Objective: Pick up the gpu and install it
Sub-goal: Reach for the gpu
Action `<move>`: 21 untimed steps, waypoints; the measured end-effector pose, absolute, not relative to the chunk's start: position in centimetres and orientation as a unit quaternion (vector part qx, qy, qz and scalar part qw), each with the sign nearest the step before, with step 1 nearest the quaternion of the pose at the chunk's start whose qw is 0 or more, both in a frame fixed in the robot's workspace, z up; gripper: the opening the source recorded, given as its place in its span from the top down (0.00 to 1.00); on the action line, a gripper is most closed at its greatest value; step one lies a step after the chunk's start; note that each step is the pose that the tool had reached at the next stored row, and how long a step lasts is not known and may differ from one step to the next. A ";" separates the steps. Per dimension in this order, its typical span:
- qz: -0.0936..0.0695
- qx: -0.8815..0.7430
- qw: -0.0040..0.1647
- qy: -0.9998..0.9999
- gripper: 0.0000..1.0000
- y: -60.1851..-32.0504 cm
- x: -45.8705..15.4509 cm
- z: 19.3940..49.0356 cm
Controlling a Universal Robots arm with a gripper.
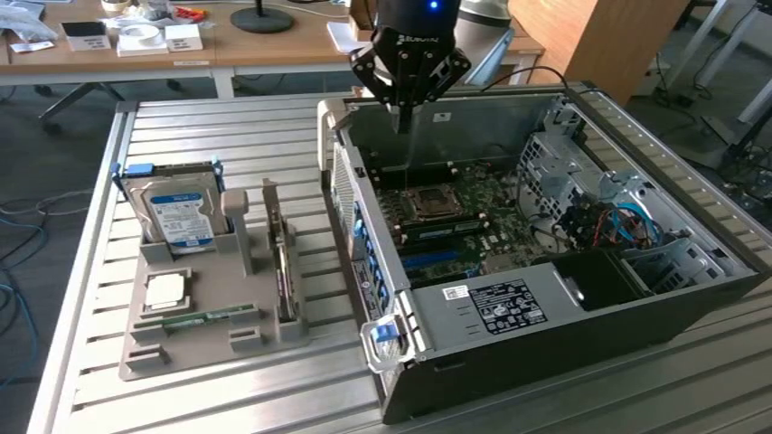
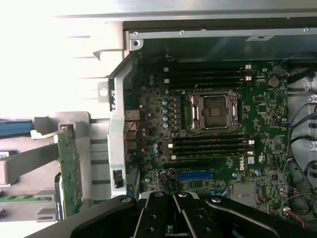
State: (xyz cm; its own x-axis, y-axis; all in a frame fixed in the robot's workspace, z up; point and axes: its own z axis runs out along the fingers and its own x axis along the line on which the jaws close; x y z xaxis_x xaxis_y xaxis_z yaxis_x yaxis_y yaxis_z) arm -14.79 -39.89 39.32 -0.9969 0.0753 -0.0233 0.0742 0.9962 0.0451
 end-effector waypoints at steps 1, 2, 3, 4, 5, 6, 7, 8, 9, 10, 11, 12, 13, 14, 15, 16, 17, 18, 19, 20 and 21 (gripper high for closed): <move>0.022 0.037 0.013 0.999 0.89 -39.9 -14.9 39.3; 0.022 0.037 0.012 0.999 0.89 -39.9 -15.0 39.3; 0.022 0.037 0.013 0.999 0.89 -39.9 -15.1 39.3; 0.022 0.037 0.012 0.999 0.89 -39.9 -15.2 39.3; 0.022 0.037 0.012 0.999 0.89 -39.9 -15.3 39.3; 0.022 0.037 0.012 0.999 0.89 -39.9 -15.5 39.3; 0.022 0.037 0.013 0.999 0.89 -39.9 -15.6 39.3; 0.022 0.037 0.013 0.999 0.89 -39.9 -15.7 39.3; 0.022 0.037 0.012 0.999 0.89 -39.9 -15.8 39.3; 0.022 0.037 0.012 0.999 0.89 -39.9 -15.9 39.3; 0.022 0.037 0.012 0.999 0.89 -39.9 -16.1 39.3; 0.022 0.037 0.013 0.999 0.89 -39.9 -16.2 39.3; 0.022 0.037 0.013 0.999 0.89 -39.9 -16.3 39.3; 0.022 0.037 0.012 0.999 0.89 -39.9 -16.4 39.3; 0.022 0.037 0.013 0.999 0.89 -39.9 -16.5 39.3; 0.022 0.037 0.013 0.999 0.89 -39.9 -16.7 39.3; 0.022 0.037 0.012 0.999 0.89 -39.9 -16.8 39.3; 0.022 0.037 0.012 0.999 0.89 -39.9 -16.9 39.3; 0.022 0.037 0.012 0.999 0.89 -39.9 -17.0 39.3; 0.022 0.037 0.012 0.999 0.89 -39.9 -17.1 39.3; 0.022 0.037 0.012 0.999 0.89 -39.9 -17.3 39.3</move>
State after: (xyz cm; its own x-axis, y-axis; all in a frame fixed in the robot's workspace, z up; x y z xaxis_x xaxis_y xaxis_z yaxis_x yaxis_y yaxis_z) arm -17.26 -39.88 39.31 -0.9969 0.0753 -0.0233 0.0742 0.9962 0.0451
